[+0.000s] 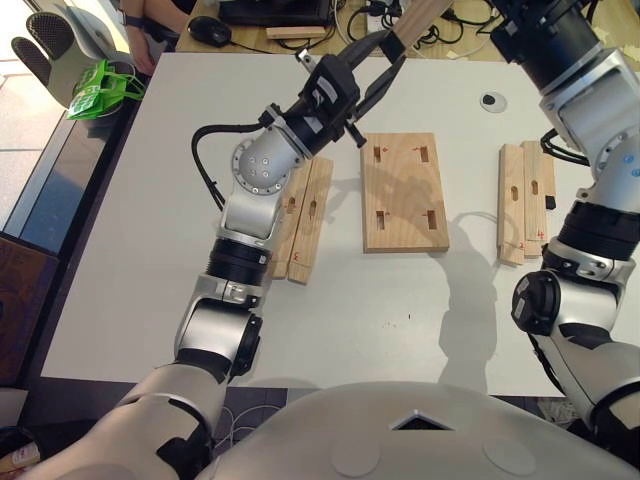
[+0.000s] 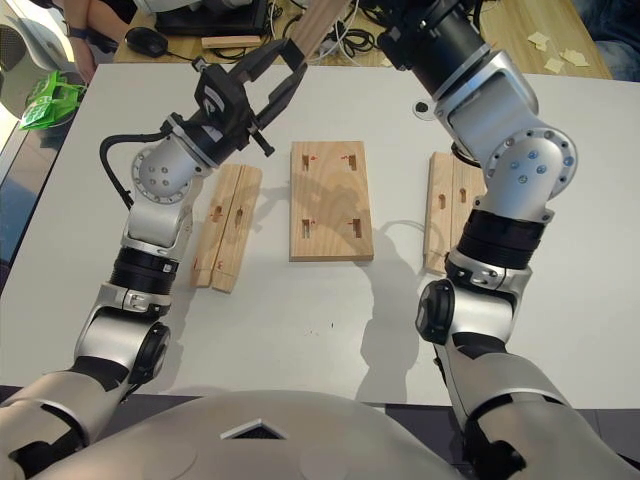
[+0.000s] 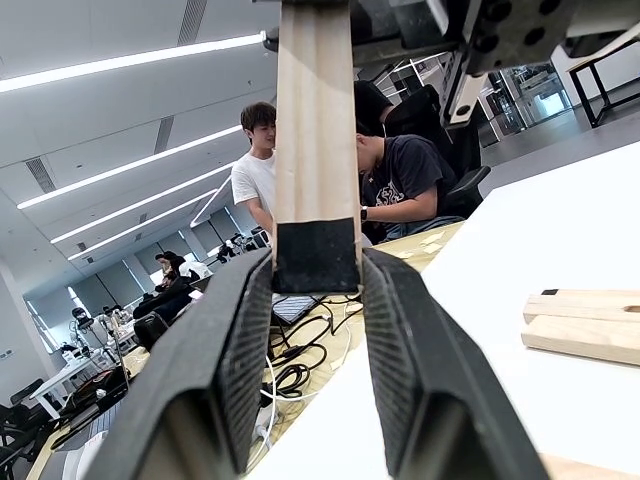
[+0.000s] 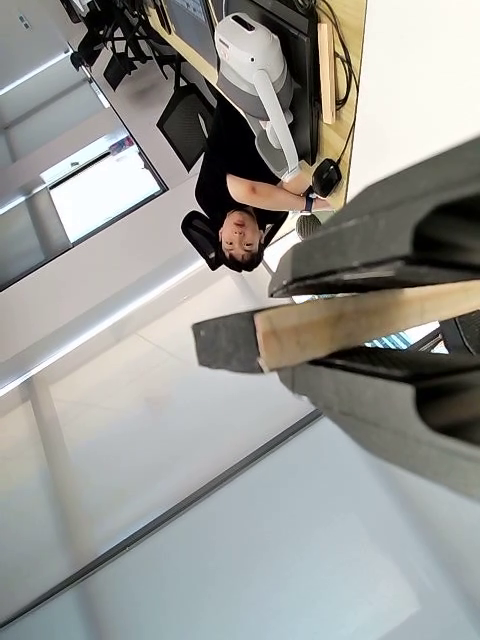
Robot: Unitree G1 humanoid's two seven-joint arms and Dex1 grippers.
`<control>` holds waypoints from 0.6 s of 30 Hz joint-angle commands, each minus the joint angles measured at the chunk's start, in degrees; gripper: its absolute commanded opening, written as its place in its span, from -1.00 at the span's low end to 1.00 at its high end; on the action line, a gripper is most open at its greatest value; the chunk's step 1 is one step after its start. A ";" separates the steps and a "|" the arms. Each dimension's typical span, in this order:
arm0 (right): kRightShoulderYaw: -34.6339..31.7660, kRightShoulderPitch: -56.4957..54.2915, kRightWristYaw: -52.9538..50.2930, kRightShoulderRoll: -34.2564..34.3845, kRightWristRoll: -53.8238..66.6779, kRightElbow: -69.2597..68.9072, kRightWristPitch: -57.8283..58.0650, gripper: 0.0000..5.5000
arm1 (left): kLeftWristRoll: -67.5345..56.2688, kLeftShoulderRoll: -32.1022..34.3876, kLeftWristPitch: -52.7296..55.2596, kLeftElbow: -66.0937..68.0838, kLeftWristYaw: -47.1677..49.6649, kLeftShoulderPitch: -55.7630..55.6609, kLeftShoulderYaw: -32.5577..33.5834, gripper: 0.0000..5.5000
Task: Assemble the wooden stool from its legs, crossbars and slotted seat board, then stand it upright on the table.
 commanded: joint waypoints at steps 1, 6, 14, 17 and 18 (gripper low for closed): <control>0.07 0.70 -1.24 1.49 0.48 -1.88 -1.11 -0.80 | 1.44 -0.58 0.15 0.57 1.37 -1.58 0.12 -0.40; -1.24 0.98 -4.06 4.10 -0.89 -3.18 -5.80 -0.86 | 4.34 -1.37 0.68 0.59 5.88 -1.57 0.41 -0.15; 6.45 16.50 -10.51 -3.75 -29.03 -14.13 -20.34 -0.86 | -2.06 -1.25 21.77 7.72 24.51 -1.69 18.30 0.23; 7.03 28.07 -14.85 -3.82 -38.78 -17.19 -24.41 -0.86 | -9.04 -3.05 27.91 4.06 25.88 1.03 23.27 0.36; 6.92 30.49 -14.80 -4.29 -40.76 -17.29 -25.97 -0.86 | -9.82 -3.30 28.89 2.65 26.01 2.02 23.60 0.40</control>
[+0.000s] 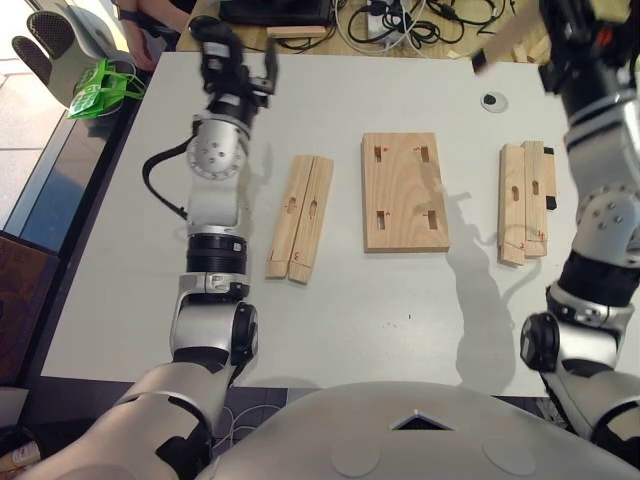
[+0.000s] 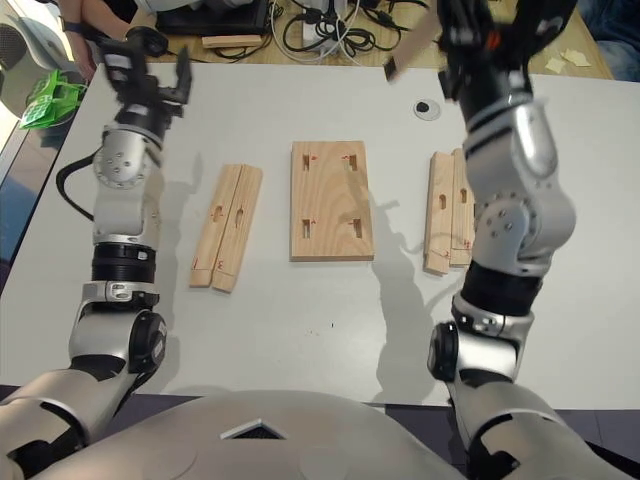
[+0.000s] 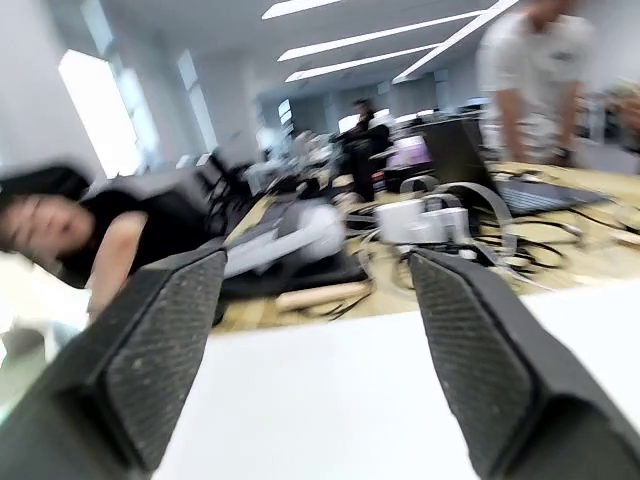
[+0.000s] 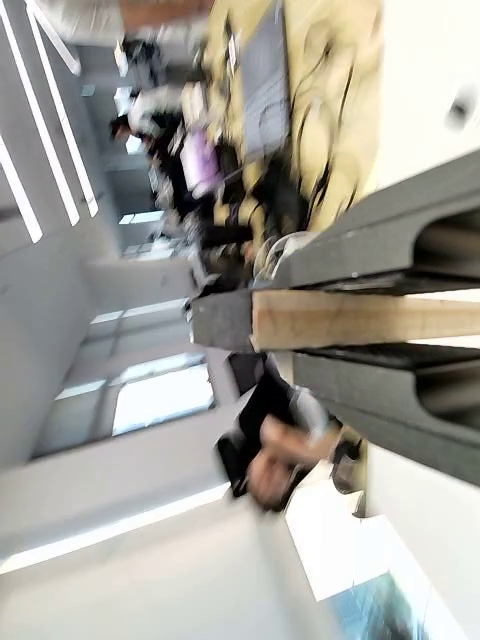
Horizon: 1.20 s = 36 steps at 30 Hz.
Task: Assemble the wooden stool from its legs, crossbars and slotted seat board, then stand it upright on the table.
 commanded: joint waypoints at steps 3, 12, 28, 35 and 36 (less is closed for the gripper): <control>-0.28 10.97 -0.86 -0.90 -9.38 -1.75 -7.10 -0.86 | -4.14 -1.57 5.74 -6.50 0.05 5.06 1.45 0.55; 1.34 15.20 -2.22 5.33 -16.53 11.91 -22.22 -0.86 | -4.59 -0.97 8.72 -9.60 -1.86 6.88 -0.01 0.95; 3.91 17.69 -9.18 8.57 -27.34 13.97 -28.42 -0.86 | -4.68 -1.18 10.13 -10.64 -4.37 8.80 -1.26 0.96; 3.69 18.20 -9.20 8.69 -27.74 12.95 -27.36 -0.86 | -4.66 -1.23 9.71 -10.08 -4.37 9.20 -1.12 0.96; 3.61 18.28 -9.13 8.81 -27.61 13.24 -27.27 -0.86 | -4.66 -1.24 9.67 -10.07 -4.37 9.20 -1.12 0.96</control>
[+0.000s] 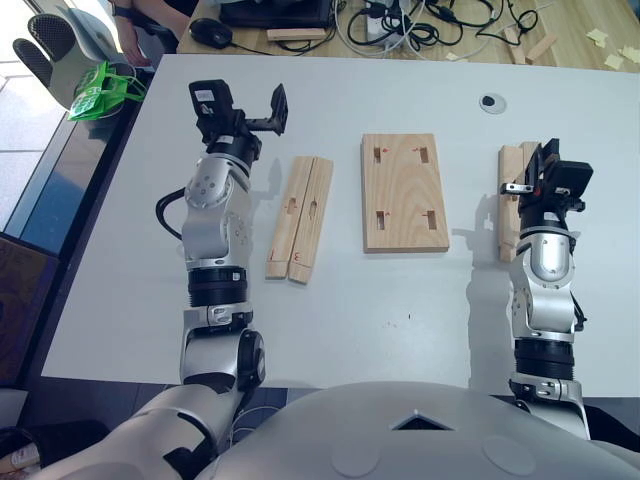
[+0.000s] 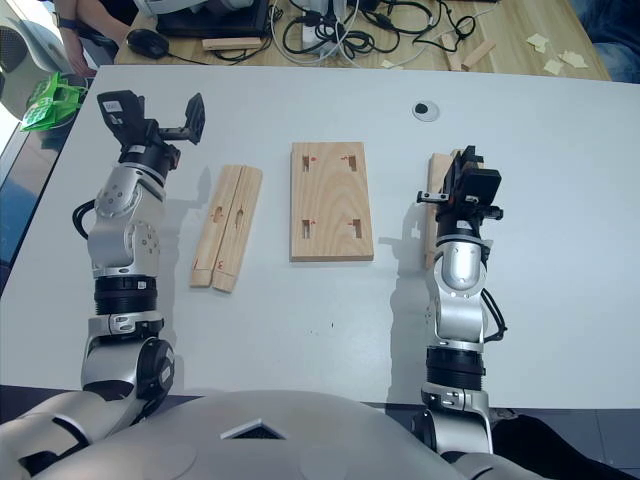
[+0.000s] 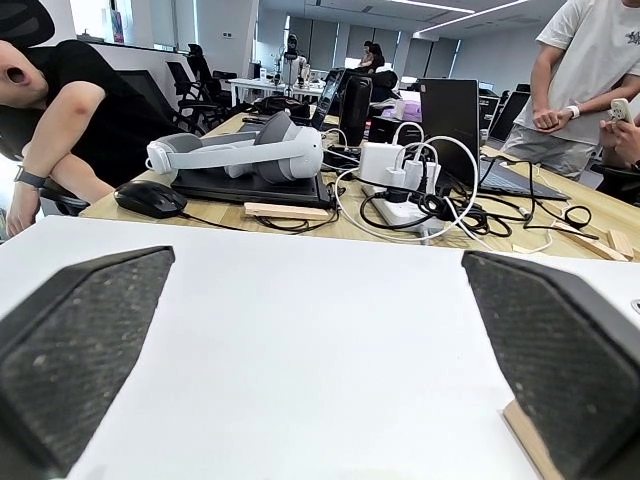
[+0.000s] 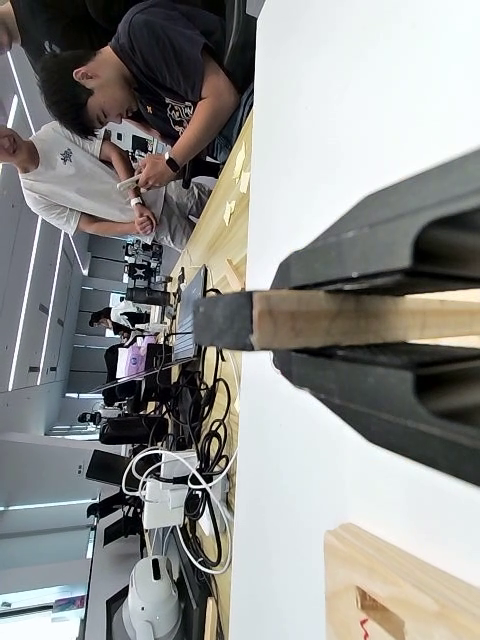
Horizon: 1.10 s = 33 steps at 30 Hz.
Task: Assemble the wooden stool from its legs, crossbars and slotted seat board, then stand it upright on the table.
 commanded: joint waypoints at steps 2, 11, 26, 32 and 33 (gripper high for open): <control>-0.49 0.59 -0.02 0.87 0.79 0.55 1.64 -0.86 | -0.14 0.27 0.28 0.63 -0.28 0.18 -0.03 0.96; -4.23 -0.24 1.07 3.51 7.39 7.66 6.12 -0.86 | 0.03 0.75 0.82 0.38 -0.75 -0.05 -0.20 0.96; -3.82 -3.90 2.53 1.17 7.36 3.86 3.85 -0.35 | 0.01 0.64 0.28 3.06 -0.60 -0.57 -0.28 0.96; -4.46 -10.98 0.76 -1.02 4.96 -2.99 3.40 -0.01 | -0.18 0.23 -0.66 4.34 -0.48 -0.99 -0.19 0.96; -4.86 -13.41 0.38 -1.81 4.83 -3.82 4.16 0.04 | -0.21 0.11 -0.80 4.49 -0.43 -1.05 -0.18 0.96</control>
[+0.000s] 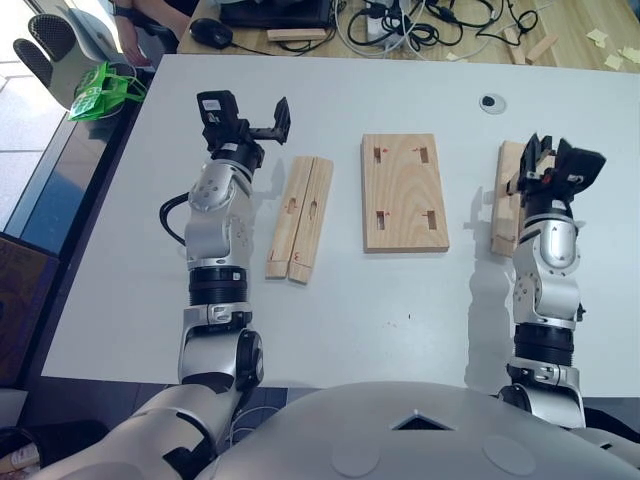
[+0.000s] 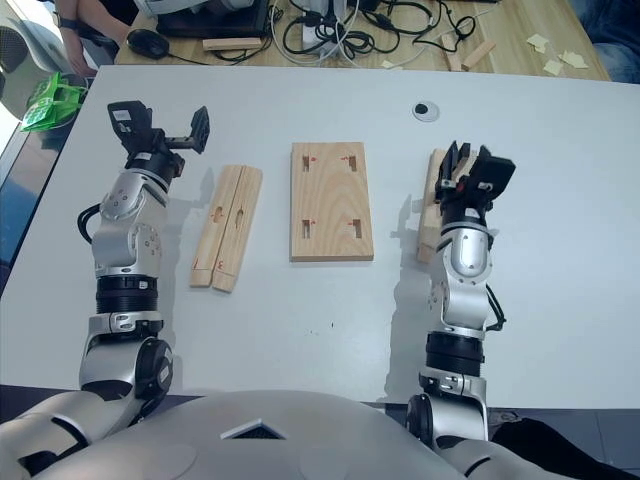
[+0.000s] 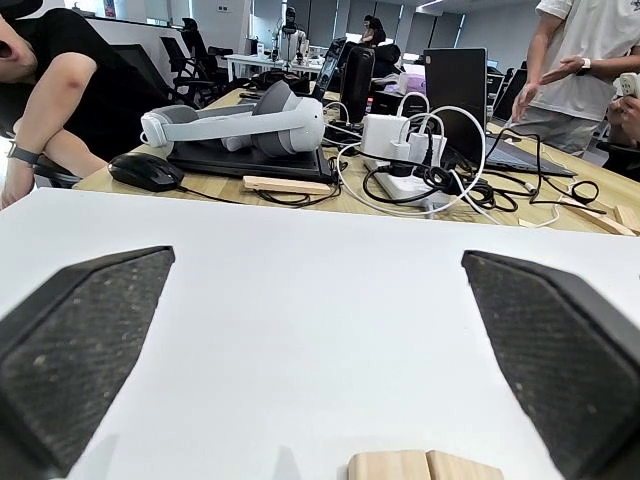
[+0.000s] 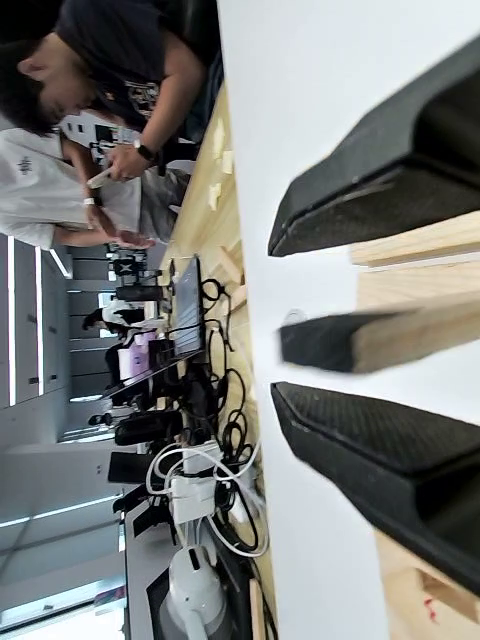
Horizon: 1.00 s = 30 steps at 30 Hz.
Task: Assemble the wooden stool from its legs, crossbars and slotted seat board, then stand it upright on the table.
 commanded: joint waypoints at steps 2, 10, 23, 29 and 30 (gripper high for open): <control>-1.48 -11.33 -2.09 -3.71 -1.15 -4.81 3.50 0.17 | -0.31 -0.63 -0.69 0.99 0.38 -1.02 0.22 0.96; -2.30 -19.89 -0.56 -7.78 1.70 3.90 30.82 0.68 | -0.75 -1.33 -0.68 0.27 0.19 -1.06 0.15 0.96; -4.97 -18.99 -1.03 -5.15 2.73 21.11 25.33 0.68 | -0.81 -1.29 -0.14 -0.97 0.81 -0.91 0.16 0.96; -2.72 -18.06 -0.24 -6.22 0.96 15.87 19.67 0.68 | -0.83 -1.31 -0.36 -0.20 0.76 -1.18 0.09 0.96; -2.28 -18.16 -0.30 -6.49 0.61 14.35 18.83 0.68 | -0.83 -1.31 -0.48 0.03 0.76 -1.25 0.13 0.96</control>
